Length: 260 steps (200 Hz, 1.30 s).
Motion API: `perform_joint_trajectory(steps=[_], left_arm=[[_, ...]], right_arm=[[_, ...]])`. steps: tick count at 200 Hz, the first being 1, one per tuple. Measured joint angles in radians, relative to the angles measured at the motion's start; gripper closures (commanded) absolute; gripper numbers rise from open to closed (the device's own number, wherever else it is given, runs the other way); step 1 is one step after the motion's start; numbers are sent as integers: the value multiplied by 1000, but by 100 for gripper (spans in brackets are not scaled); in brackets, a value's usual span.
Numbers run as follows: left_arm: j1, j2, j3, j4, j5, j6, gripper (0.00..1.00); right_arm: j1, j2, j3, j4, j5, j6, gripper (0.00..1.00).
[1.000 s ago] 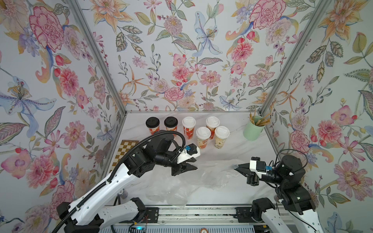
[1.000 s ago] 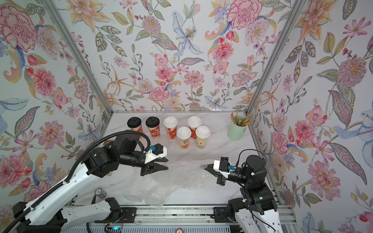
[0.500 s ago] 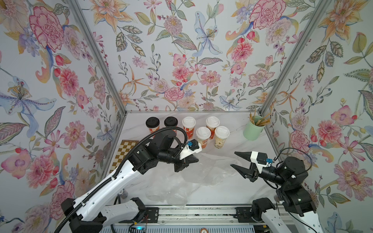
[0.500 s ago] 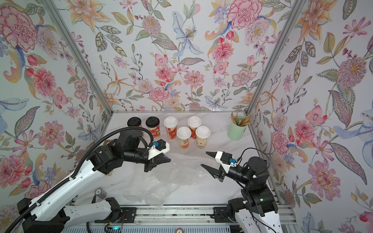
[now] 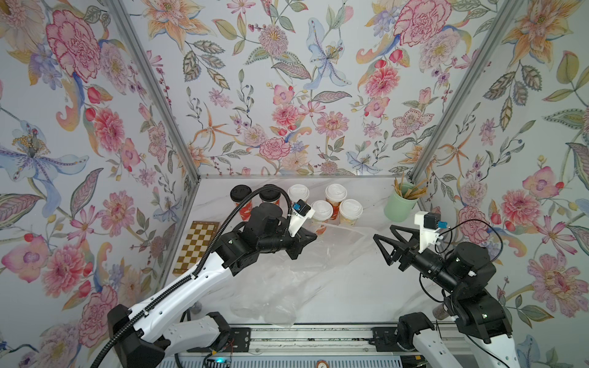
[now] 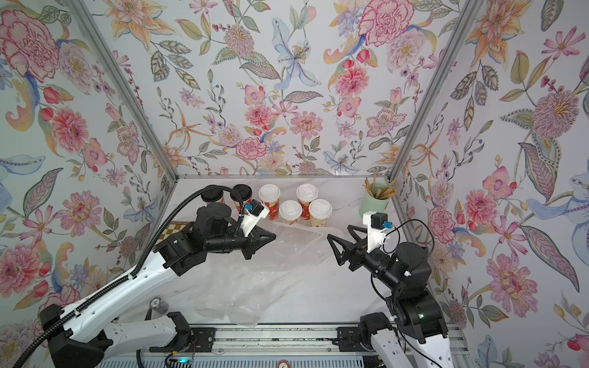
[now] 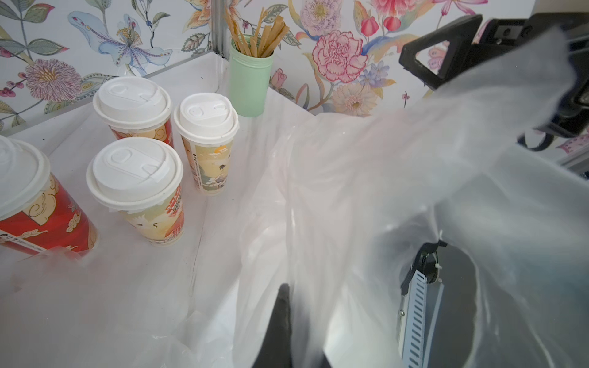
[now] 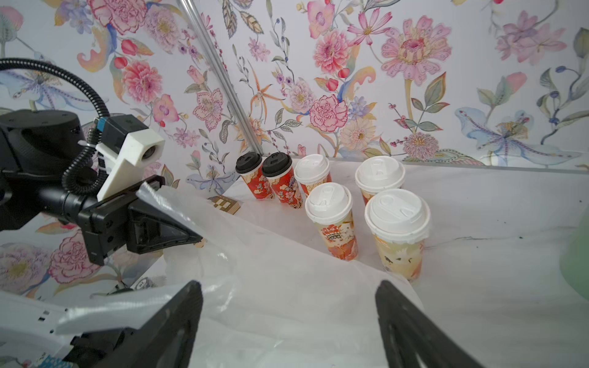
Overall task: Pack milk tea into plastic carrier bags
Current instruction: Adjust the plastic carrier bag at the center of the board.
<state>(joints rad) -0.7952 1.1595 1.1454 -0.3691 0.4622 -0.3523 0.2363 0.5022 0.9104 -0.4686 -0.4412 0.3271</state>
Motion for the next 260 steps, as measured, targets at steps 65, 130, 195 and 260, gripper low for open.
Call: perform_joint_trajectory(steps=[65, 130, 195, 260], left_arm=[[-66, 11, -35, 116, -84, -236, 100], [-260, 58, -55, 275, -286, -504, 100], [-437, 126, -54, 342, -484, -653, 100], [-561, 172, -94, 438, -611, -760, 100]], right_arm=[[0, 100, 111, -166, 54, 102, 11], [31, 174, 209, -369, 12, 161, 12], [33, 166, 341, -623, 95, 167, 11], [43, 189, 324, -764, 68, 132, 21]])
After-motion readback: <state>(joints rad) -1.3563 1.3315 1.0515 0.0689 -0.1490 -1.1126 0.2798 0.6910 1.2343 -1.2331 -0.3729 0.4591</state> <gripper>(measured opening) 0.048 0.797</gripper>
